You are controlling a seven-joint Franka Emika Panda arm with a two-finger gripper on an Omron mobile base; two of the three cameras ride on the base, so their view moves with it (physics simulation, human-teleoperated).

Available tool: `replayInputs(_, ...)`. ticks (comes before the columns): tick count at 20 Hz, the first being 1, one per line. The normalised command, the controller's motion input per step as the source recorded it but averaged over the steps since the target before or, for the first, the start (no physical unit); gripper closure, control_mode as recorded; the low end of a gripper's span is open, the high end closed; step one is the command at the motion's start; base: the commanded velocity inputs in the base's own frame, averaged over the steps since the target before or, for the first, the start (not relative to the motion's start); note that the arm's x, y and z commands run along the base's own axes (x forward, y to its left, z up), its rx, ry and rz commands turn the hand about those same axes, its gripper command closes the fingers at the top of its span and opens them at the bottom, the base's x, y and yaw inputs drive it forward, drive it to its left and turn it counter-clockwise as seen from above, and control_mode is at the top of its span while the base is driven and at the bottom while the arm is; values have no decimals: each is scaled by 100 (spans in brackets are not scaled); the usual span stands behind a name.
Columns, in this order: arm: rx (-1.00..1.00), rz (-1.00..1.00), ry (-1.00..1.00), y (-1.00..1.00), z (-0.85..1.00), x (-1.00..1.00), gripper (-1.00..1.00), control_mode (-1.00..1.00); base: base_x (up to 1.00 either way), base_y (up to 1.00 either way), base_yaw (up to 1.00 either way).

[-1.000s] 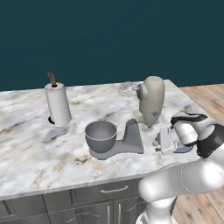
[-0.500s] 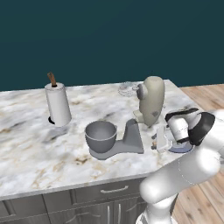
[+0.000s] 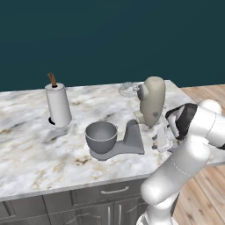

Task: Add butter and sugar cubes to the stand mixer bowl and then turn on the stand mixer to begin making frosting.

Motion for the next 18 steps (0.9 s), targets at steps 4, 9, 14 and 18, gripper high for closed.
replayInputs(4,0,0,0,-8,-22,8,-100,-100,0,0,0)
replayInputs(9,-3,0,0,-1,-24,0,100,-100,0,0,0)
replayInputs(14,-2,0,-1,-12,-7,-2,100,-100,0,0,0)
replayInputs(18,0,0,-4,-11,0,-8,100,-100,0,0,0)
